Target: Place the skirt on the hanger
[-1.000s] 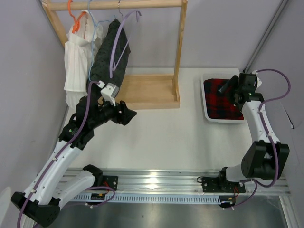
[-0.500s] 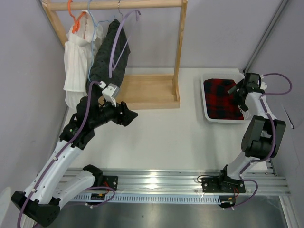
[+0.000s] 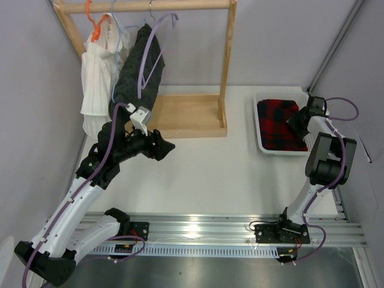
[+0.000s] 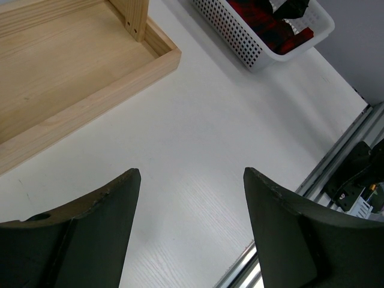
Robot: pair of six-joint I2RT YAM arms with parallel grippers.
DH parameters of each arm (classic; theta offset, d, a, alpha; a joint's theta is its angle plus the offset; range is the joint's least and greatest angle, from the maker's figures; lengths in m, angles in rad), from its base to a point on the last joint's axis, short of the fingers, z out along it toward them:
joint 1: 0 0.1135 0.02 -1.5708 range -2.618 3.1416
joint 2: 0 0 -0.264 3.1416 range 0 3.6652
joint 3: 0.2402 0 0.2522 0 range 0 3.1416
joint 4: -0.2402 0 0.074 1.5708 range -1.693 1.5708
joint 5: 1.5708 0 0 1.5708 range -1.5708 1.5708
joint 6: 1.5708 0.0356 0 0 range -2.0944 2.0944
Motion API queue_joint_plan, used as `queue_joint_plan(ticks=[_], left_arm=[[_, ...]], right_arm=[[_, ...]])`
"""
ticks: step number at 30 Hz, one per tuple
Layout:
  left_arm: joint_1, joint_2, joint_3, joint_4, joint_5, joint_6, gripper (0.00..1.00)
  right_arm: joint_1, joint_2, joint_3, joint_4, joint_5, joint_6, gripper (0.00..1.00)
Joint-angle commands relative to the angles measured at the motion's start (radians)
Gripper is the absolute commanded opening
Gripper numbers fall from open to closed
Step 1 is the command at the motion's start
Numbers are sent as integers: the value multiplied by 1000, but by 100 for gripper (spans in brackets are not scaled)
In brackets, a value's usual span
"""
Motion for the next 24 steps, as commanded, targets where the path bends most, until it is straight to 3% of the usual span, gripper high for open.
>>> queue_joint_plan(ticks=[1, 3, 5, 7, 17, 24], left_arm=[[-6, -8, -4, 26, 19, -5, 75], [-6, -6, -4, 29, 20, -10, 75], [-6, -3, -3, 31, 23, -11, 75], [-6, 3, 3, 31, 23, -10, 75], [-6, 9, 0, 32, 25, -14, 74], [-6, 12, 6, 31, 23, -13, 74]], right_arm=[[-4, -48, 28, 67, -41, 0, 53], [-4, -55, 45, 55, -48, -4, 26], [-4, -70, 65, 56, -60, -6, 10], [-4, -88, 92, 44, -68, -4, 1], [9, -248, 189, 59, -164, 5, 0], [68, -337, 342, 65, -172, -37, 0]])
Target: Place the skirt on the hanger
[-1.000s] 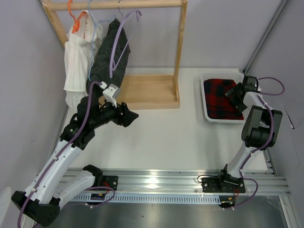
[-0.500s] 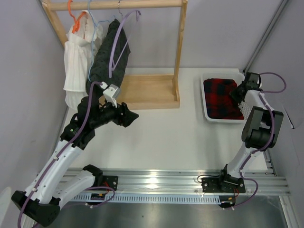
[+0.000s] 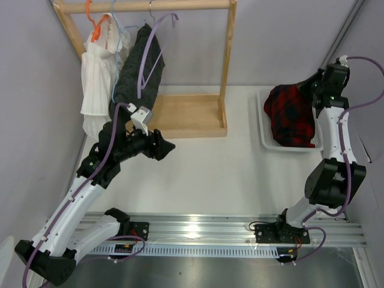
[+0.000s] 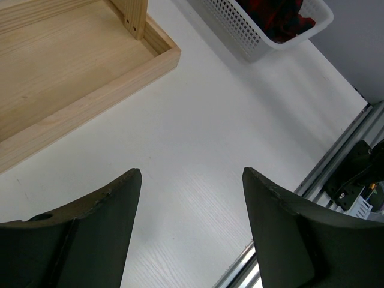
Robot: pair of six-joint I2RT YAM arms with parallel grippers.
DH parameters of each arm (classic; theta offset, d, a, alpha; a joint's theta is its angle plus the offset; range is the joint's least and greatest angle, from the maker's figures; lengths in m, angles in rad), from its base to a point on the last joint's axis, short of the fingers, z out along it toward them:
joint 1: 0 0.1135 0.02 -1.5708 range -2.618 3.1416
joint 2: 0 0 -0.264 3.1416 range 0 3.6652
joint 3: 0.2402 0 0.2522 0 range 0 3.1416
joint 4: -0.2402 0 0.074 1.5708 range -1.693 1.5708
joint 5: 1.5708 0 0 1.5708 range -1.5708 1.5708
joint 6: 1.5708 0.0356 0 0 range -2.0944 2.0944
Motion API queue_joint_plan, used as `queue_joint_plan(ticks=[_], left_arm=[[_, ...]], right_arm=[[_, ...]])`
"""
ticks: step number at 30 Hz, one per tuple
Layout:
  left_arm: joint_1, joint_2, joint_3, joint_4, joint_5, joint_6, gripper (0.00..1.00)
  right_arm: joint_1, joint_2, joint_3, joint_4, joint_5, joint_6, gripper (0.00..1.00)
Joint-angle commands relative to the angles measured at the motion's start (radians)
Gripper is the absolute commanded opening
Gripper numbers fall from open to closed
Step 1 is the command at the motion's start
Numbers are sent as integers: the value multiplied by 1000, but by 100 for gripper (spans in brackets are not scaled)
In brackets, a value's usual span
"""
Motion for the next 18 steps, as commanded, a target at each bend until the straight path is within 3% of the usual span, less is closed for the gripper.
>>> queue_joint_plan(ticks=[1, 18], left_arm=[[-6, 3, 5, 30, 21, -12, 74], [-6, 12, 2, 34, 29, -3, 74]], right_arm=[[34, -92, 135, 78, -32, -30, 0], [181, -109, 686, -34, 71, -128, 0]])
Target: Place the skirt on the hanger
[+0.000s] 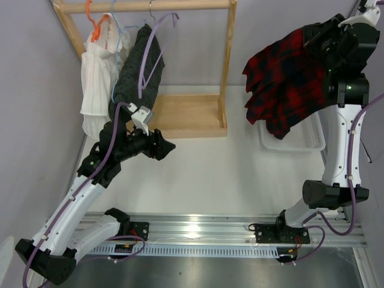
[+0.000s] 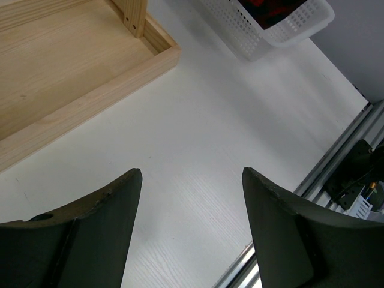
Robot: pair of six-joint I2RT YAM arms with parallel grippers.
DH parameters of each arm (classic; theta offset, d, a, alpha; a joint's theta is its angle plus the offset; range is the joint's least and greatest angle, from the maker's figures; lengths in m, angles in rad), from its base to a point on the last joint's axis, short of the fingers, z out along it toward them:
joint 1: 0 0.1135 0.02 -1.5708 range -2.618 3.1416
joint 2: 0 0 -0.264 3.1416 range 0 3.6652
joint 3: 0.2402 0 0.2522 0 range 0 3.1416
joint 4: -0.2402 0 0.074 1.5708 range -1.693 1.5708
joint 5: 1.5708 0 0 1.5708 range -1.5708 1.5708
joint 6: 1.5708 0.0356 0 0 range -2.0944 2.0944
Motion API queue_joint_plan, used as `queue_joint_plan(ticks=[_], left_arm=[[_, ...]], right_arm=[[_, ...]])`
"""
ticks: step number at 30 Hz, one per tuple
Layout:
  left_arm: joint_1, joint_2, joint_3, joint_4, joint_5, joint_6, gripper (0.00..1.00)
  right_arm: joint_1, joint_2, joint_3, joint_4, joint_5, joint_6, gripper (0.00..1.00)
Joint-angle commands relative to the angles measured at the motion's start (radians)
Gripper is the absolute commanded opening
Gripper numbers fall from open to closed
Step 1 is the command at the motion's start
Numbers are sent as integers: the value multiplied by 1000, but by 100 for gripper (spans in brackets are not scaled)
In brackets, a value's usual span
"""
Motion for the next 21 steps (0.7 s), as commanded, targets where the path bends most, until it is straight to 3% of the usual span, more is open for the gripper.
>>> queue_joint_plan(ticks=[1, 9, 15, 21], left_arm=[[-6, 5, 1, 34, 28, -3, 73], [-6, 5, -1, 34, 31, -8, 73], [-6, 3, -2, 34, 28, -8, 73], [-6, 3, -2, 34, 19, -8, 73]], right_arm=[[16, -73, 109, 64, 57, -46, 0], [98, -123, 204, -7, 56, -68, 0], [205, -174, 139, -33, 74, -72, 0], [433, -191, 81, -62, 228, -138, 0]])
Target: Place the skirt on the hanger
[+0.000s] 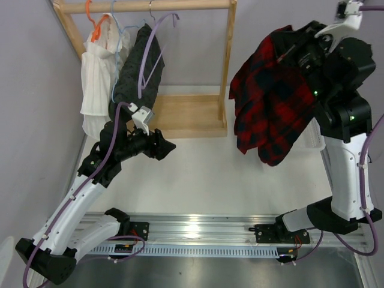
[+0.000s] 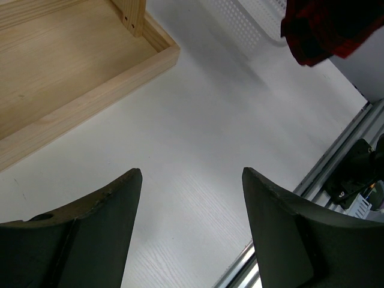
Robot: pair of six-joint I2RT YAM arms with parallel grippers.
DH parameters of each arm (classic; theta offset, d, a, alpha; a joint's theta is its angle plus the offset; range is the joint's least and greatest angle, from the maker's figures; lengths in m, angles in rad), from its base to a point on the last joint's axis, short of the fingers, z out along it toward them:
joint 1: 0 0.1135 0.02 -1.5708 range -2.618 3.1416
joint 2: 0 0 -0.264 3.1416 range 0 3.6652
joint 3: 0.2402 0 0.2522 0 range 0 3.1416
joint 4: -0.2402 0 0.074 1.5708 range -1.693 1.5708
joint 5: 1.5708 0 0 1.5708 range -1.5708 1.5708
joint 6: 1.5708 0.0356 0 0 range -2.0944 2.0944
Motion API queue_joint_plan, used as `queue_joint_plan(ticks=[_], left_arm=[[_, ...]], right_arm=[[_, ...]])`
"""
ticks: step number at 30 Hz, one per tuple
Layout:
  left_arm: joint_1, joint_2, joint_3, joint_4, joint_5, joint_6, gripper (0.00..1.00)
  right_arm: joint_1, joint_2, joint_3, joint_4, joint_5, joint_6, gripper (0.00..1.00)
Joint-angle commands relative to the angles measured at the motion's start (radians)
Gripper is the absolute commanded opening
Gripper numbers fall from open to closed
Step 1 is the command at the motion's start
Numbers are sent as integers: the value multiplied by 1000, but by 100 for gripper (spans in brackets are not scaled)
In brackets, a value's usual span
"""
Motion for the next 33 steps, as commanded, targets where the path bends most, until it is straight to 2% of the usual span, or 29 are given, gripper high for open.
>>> queue_joint_plan(ticks=[1, 4, 9, 12, 16, 20, 26, 27, 31, 32, 33], left_arm=[[-6, -2, -2, 31, 13, -10, 74], [-6, -7, -7, 31, -4, -22, 74], [-6, -33, -18, 43, -43, -54, 74], [-4, -51, -18, 44, -73, -68, 75], [-6, -62, -24, 44, -99, -85, 76], [-6, -59, -58, 57, -119, -123, 76], [-6, -87, -191, 133, -138, -238, 76], [-4, -96, -238, 159, -144, -261, 76], [-6, -134, -326, 219, -164, -364, 76], [-6, -136, -352, 231, -165, -376, 76], [-6, -137, -375, 247, -168, -397, 76]], right_arm=[[161, -22, -12, 52, 136, -70, 0], [255, -29, -99, 55, 235, -108, 0], [392, -65, -387, 116, 320, -84, 0], [439, -89, -578, 176, 354, -15, 0], [507, -60, -744, 208, 388, 76, 0], [582, 29, -844, 246, 394, 174, 0], [657, 196, -878, 311, 353, 272, 0], [665, 214, -875, 317, 343, 278, 2], [679, 288, -855, 346, 285, 297, 26], [679, 306, -857, 354, 273, 298, 35], [676, 317, -845, 357, 259, 297, 39]])
